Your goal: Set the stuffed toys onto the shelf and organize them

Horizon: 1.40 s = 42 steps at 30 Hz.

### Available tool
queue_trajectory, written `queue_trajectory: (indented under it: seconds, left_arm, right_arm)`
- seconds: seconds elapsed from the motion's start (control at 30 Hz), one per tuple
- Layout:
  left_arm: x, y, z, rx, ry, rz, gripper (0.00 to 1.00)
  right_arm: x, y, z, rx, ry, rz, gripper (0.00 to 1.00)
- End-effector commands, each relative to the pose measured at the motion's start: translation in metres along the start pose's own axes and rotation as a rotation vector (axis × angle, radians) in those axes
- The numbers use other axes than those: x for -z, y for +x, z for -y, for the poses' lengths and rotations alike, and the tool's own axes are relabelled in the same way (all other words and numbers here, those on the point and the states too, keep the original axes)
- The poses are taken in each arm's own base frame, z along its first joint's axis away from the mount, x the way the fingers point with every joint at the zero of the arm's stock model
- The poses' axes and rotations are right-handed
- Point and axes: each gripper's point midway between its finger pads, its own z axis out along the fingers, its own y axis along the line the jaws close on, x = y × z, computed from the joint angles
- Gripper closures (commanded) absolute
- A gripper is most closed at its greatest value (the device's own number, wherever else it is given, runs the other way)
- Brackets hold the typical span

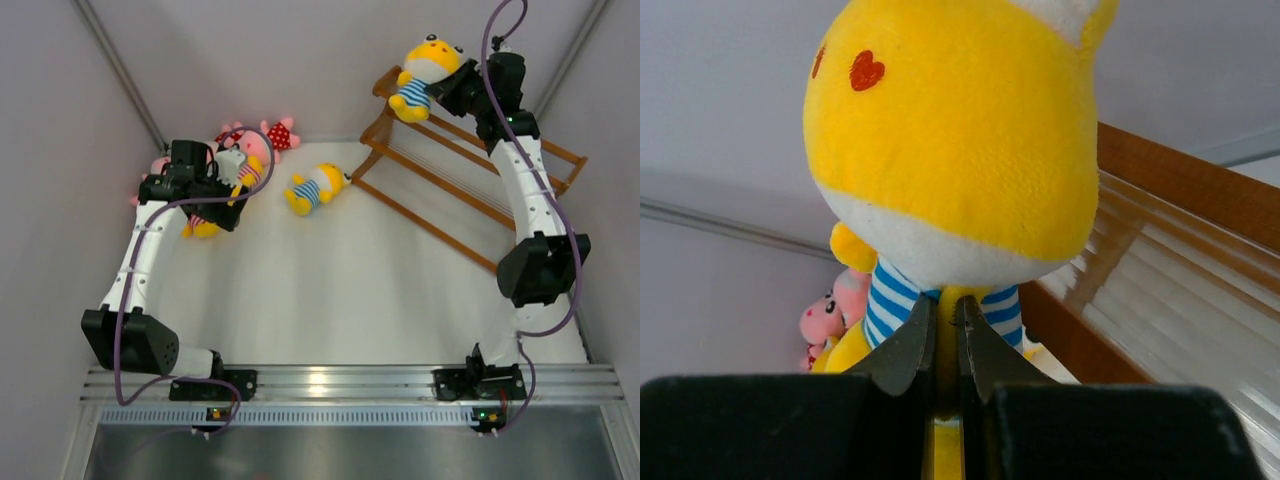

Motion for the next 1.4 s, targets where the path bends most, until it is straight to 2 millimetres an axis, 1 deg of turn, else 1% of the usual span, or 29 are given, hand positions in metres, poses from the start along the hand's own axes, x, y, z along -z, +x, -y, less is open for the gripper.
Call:
queue_trajectory:
  seconds: [0.0,0.03,0.07,0.13,0.17,0.23,0.27,0.3,0.4,0.5,0.57,0.73,0.8,0.83,0.87,0.93,0.97,1.03,1.07,1.13,1.17,1.2,1.27,1.33,1.37]
  left_arm:
    - [-0.002,-0.003,0.003,0.017,0.014,0.02,0.14]
    - [-0.003,-0.002,0.004,0.017,0.019,0.017,0.14]
    - [-0.003,-0.002,0.004,0.014,0.02,0.017,0.14]
    - [-0.004,0.0,0.004,0.015,0.022,0.01,0.13]
    - [-0.004,0.0,0.004,0.015,0.021,0.011,0.14]
    - [-0.005,0.0,0.004,0.015,0.022,0.008,0.14]
    - [-0.005,0.0,0.005,0.016,0.024,0.009,0.14]
    - [-0.005,0.0,0.005,0.016,0.024,0.009,0.14]
    - [-0.005,0.001,0.005,0.017,0.025,0.006,0.14]
    - [-0.007,0.002,0.005,0.016,0.026,0.002,0.14]
    - [-0.007,0.002,0.005,0.014,0.026,0.002,0.14]
    - [-0.007,0.003,0.006,0.013,0.029,0.0,0.14]
    - [-0.007,0.003,0.006,0.011,0.029,0.0,0.14]
    - [-0.008,0.003,0.006,0.012,0.032,-0.001,0.14]
    - [-0.008,0.003,0.006,0.013,0.033,-0.002,0.14]
    - [-0.009,0.003,0.007,0.014,0.036,-0.002,0.14]
    - [-0.008,0.003,0.007,0.015,0.036,-0.002,0.14]
    - [-0.009,0.003,0.008,0.015,0.043,-0.002,0.14]
    - [-0.009,0.003,0.008,0.012,0.044,0.0,0.14]
    - [-0.009,0.003,0.009,0.014,0.048,0.001,0.14]
    - [-0.009,0.003,0.009,0.014,0.047,-0.001,0.14]
    - [-0.009,0.004,0.009,0.011,0.048,-0.003,0.14]
    - [-0.01,0.004,0.009,0.007,0.049,-0.002,0.14]
    - [-0.01,0.004,0.009,0.005,0.051,-0.003,0.14]
    - [-0.01,0.003,0.01,0.002,0.055,0.0,0.14]
  right_arm:
    - [0.012,-0.018,-0.004,-0.085,-0.028,0.018,1.0]
    - [0.012,-0.017,-0.002,-0.1,-0.025,0.017,0.98]
    - [0.012,-0.018,0.005,-0.115,-0.012,0.016,0.96]
    - [0.013,-0.02,0.007,-0.146,-0.023,0.02,0.94]
    - [0.013,-0.018,0.01,-0.162,-0.024,0.014,0.92]
    - [0.011,-0.017,0.01,-0.188,-0.043,-0.001,0.9]
    - [0.011,-0.02,0.013,-0.193,-0.039,0.004,0.88]
    - [0.014,-0.029,0.024,-0.206,-0.023,0.021,0.87]
    - [0.01,-0.03,0.034,-0.234,-0.01,0.017,0.87]
    - [0.009,-0.035,0.039,-0.234,-0.003,0.027,0.86]
    - [0.008,-0.035,0.045,-0.237,0.007,0.028,0.83]
    - [0.003,-0.029,0.061,-0.23,0.049,0.011,0.83]
    - [0.003,-0.028,0.063,-0.23,0.05,0.008,0.81]
    - [0.003,-0.027,0.065,-0.231,0.053,0.004,0.79]
    - [0.002,-0.027,0.066,-0.231,0.055,0.004,0.73]
    - [0.003,-0.029,0.068,-0.232,0.06,0.011,0.68]
    - [0.004,-0.03,0.068,-0.23,0.06,0.015,0.62]
    - [0.006,-0.032,0.067,-0.225,0.06,0.021,0.57]
    - [0.007,-0.035,0.066,-0.215,0.056,0.027,0.48]
    - [0.011,-0.037,0.063,-0.204,0.056,0.034,0.43]
    - [0.012,-0.038,0.064,-0.194,0.06,0.038,0.38]
    - [0.015,-0.04,0.06,-0.184,0.055,0.043,0.35]
    - [0.019,-0.041,0.06,-0.168,0.063,0.048,0.3]
    - [0.025,-0.045,0.056,-0.152,0.062,0.058,0.28]
    - [0.03,-0.048,0.053,-0.136,0.062,0.068,0.24]
